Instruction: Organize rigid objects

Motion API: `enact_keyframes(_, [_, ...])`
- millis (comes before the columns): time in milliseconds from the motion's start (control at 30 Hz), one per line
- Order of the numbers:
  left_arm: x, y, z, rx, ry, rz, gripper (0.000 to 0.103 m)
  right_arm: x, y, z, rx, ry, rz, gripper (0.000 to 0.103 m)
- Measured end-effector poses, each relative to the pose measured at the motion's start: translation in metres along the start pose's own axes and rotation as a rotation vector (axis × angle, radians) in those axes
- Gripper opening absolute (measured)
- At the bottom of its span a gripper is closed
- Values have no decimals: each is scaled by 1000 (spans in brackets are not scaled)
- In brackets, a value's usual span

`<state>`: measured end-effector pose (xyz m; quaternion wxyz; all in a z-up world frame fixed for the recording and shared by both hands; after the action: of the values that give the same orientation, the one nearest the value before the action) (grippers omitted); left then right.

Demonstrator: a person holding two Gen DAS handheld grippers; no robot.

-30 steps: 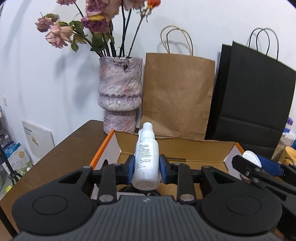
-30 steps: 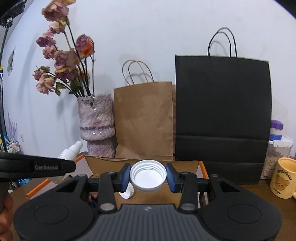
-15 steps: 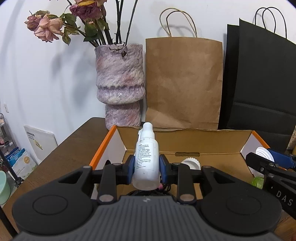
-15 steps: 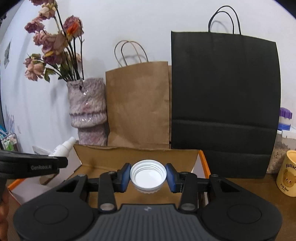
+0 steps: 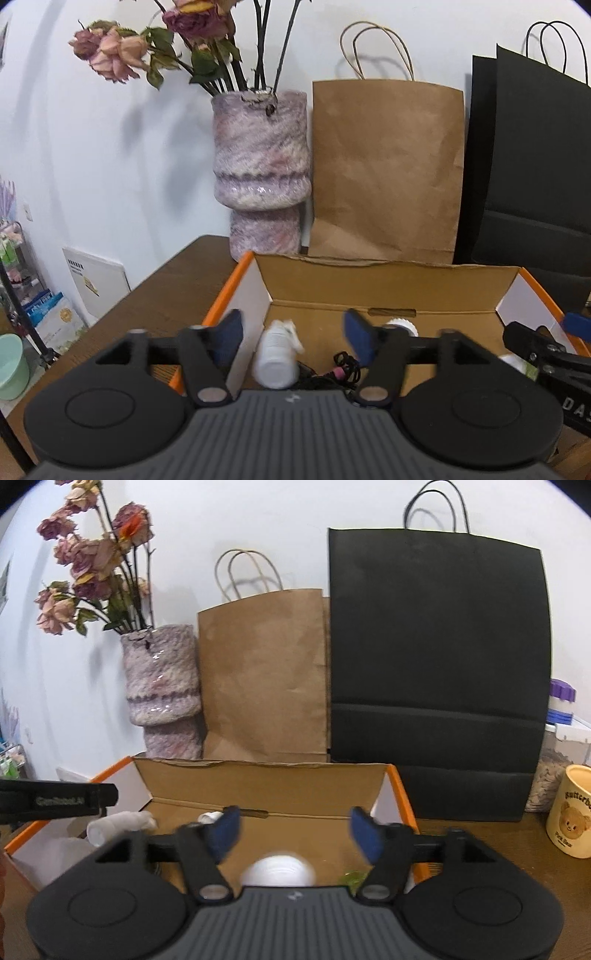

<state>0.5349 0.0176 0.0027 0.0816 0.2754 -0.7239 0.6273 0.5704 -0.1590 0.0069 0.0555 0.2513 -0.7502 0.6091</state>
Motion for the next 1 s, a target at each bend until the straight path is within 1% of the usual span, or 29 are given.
enact_keyframes(33, [1,0,0,-2,-9,5,86,0,0,1,-5,4,5,86])
enact_keyframes(67, [2,0,0,-3,-17,13,95,1,-1,2,-9,7,12,91])
enact_keyframes(100, [3,-1,0,-2,-24,21,102,1,-1,2,-12,11,16,99])
enact_keyframes(133, [4,-1,-1,0,-29,25,103,1,-1,3,-14,15,19,103])
enact_keyframes(400, [-1,-1,-5,14,-31,2,103,-1,0,3,-9,23,11,103])
enact_keyframes(567, [2,-2,-6,23,-25,8,103,1,-1,3,-8,23,19,103])
enact_keyframes(733, [9,-3,-8,27,-3,16,103,8,-1,4,-9,25,24,103])
enact_keyframes(867, [22,-5,-10,17,30,40,103,18,-5,4,-10,27,32,103])
enact_keyframes(1000, [40,-6,-13,17,31,77,103,34,-10,5,-6,35,55,103])
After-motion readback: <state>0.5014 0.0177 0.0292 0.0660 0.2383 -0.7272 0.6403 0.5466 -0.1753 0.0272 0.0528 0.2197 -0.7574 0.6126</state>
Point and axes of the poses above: each gripper's, at about its wrist camera, not at the fingertips, and x roughly against the way its jaws point, z to its right, y to its underside, the point moved 1 cm from there along -x, roughly the way its jaws point, and after that the axes turned 11 degrees about -x, right-handed, at the moved point
